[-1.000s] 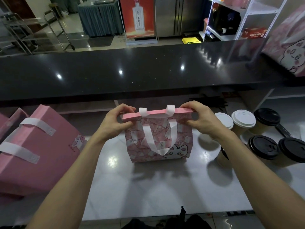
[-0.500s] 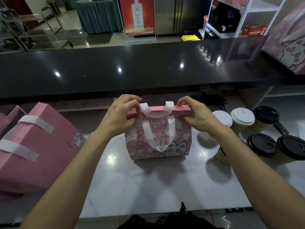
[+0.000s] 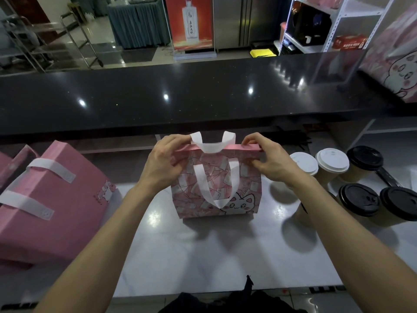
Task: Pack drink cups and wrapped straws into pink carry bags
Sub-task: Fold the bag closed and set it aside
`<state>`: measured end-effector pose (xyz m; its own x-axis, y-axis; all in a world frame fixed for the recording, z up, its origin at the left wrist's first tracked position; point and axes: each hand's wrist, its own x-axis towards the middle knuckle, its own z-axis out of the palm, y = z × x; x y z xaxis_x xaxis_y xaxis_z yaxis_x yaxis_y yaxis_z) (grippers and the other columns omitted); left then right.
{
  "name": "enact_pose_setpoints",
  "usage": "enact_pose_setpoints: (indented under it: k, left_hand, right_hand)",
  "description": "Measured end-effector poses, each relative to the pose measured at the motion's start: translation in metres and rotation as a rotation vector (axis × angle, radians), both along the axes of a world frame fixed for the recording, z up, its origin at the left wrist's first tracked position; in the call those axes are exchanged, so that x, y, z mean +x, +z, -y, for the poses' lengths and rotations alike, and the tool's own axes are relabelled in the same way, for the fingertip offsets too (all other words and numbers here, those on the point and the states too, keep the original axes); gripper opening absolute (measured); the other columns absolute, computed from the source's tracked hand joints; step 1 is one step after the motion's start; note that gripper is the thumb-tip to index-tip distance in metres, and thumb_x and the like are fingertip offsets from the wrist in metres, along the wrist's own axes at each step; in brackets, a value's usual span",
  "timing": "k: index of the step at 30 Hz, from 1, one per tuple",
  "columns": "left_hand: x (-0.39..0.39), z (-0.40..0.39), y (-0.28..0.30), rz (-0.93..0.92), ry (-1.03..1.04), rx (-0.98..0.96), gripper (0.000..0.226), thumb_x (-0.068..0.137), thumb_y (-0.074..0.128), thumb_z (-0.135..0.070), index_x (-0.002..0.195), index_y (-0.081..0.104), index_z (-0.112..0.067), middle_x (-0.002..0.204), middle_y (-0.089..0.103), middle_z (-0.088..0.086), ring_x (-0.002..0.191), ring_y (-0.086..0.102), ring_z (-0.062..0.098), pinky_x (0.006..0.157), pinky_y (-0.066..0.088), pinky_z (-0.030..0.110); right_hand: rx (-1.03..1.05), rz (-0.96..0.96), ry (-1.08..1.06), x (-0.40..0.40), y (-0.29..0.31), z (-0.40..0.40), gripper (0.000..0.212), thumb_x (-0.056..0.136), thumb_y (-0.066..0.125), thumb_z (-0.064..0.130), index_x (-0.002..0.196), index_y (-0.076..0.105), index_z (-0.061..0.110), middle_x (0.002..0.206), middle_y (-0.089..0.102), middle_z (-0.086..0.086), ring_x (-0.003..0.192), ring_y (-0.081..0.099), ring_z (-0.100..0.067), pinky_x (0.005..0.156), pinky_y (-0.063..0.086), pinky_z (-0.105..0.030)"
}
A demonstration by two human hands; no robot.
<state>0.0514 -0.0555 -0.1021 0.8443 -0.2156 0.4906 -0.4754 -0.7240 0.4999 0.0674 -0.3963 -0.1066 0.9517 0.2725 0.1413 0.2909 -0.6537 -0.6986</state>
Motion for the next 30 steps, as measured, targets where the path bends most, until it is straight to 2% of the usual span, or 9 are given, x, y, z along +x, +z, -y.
enact_pose_setpoints:
  k: [3, 8, 12, 15, 18, 20, 24, 27, 30]
  left_hand:
    - [-0.001, 0.001, -0.003, -0.02, 0.031, -0.025, 0.058, 0.084, 0.088, -0.003, 0.131, 0.067, -0.029, 0.126, 0.062, -0.018, 0.121, 0.062, 0.014, 0.104, 0.06, 0.048]
    - [-0.005, -0.002, -0.007, 0.053, 0.018, 0.053, 0.028, 0.083, 0.087, 0.0, 0.106, 0.081, -0.016, 0.13, 0.071, -0.002, 0.124, 0.056, 0.01, 0.105, 0.059, 0.047]
    - [-0.007, -0.001, -0.011, -0.037, 0.056, -0.035, 0.044, 0.087, 0.085, -0.004, 0.124, 0.071, -0.024, 0.141, 0.064, -0.006, 0.133, 0.059, 0.014, 0.113, 0.053, 0.039]
    - [-0.006, -0.003, -0.013, -0.192, 0.094, -0.293, 0.054, 0.088, 0.09, -0.011, 0.128, 0.06, -0.032, 0.129, 0.069, -0.016, 0.123, 0.065, 0.004, 0.102, 0.059, 0.025]
    - [-0.004, -0.007, -0.018, -0.222, 0.121, -0.413, 0.035, 0.088, 0.089, -0.008, 0.111, 0.07, -0.027, 0.119, 0.076, -0.018, 0.117, 0.07, 0.005, 0.097, 0.065, 0.034]
    - [-0.003, -0.008, -0.019, -0.209, 0.123, -0.432, 0.03, 0.088, 0.09, -0.009, 0.105, 0.073, -0.027, 0.116, 0.078, -0.017, 0.115, 0.072, 0.007, 0.096, 0.065, 0.035]
    - [-0.002, -0.009, -0.02, -0.19, 0.087, -0.443, 0.021, 0.092, 0.087, -0.011, 0.105, 0.077, -0.025, 0.117, 0.079, -0.016, 0.118, 0.072, 0.007, 0.097, 0.065, 0.032]
    - [-0.002, -0.011, -0.022, -0.215, 0.092, -0.461, 0.021, 0.101, 0.074, -0.005, 0.109, 0.077, -0.024, 0.126, 0.077, -0.013, 0.127, 0.07, 0.012, 0.103, 0.063, 0.037]
    - [-0.001, -0.01, -0.021, -0.206, 0.094, -0.488, 0.019, 0.101, 0.07, 0.001, 0.108, 0.071, -0.016, 0.124, 0.079, -0.008, 0.124, 0.072, 0.014, 0.101, 0.064, 0.04]
  right_hand:
    - [-0.03, 0.011, -0.006, 0.002, -0.001, -0.001, 0.053, 0.095, 0.081, 0.016, 0.123, 0.052, 0.051, 0.129, 0.061, 0.016, 0.118, 0.063, -0.019, 0.089, 0.062, -0.04]
    - [-0.055, 0.042, -0.006, 0.0, -0.005, -0.001, 0.054, 0.094, 0.082, 0.016, 0.124, 0.051, 0.048, 0.127, 0.062, 0.013, 0.113, 0.065, -0.022, 0.087, 0.06, -0.041]
    - [-0.069, 0.032, -0.011, 0.0, -0.006, -0.001, 0.056, 0.095, 0.08, 0.012, 0.125, 0.049, 0.048, 0.13, 0.06, 0.012, 0.114, 0.063, -0.023, 0.088, 0.061, -0.041]
    - [-0.066, 0.029, -0.017, 0.002, -0.007, -0.001, 0.058, 0.095, 0.078, 0.01, 0.124, 0.048, 0.05, 0.129, 0.059, 0.013, 0.112, 0.063, -0.022, 0.083, 0.06, -0.035]
    - [-0.064, 0.032, -0.015, 0.002, -0.006, -0.001, 0.059, 0.095, 0.077, 0.009, 0.121, 0.048, 0.053, 0.124, 0.06, 0.016, 0.109, 0.064, -0.02, 0.076, 0.056, -0.027]
    - [-0.064, 0.024, -0.022, 0.002, -0.005, -0.001, 0.059, 0.095, 0.076, 0.009, 0.12, 0.049, 0.054, 0.12, 0.06, 0.021, 0.108, 0.064, -0.019, 0.079, 0.059, -0.032]
    - [-0.062, 0.01, -0.038, 0.002, -0.004, 0.0, 0.061, 0.096, 0.075, 0.008, 0.117, 0.047, 0.058, 0.114, 0.057, 0.034, 0.103, 0.064, -0.009, 0.079, 0.061, -0.033]
    - [-0.053, -0.002, -0.044, 0.001, -0.003, -0.001, 0.063, 0.096, 0.073, 0.006, 0.117, 0.048, 0.059, 0.113, 0.057, 0.034, 0.101, 0.062, -0.004, 0.079, 0.062, -0.033]
    - [-0.056, -0.01, -0.049, 0.0, -0.001, -0.002, 0.062, 0.096, 0.073, 0.006, 0.117, 0.048, 0.058, 0.112, 0.058, 0.033, 0.101, 0.062, -0.005, 0.082, 0.063, -0.037]
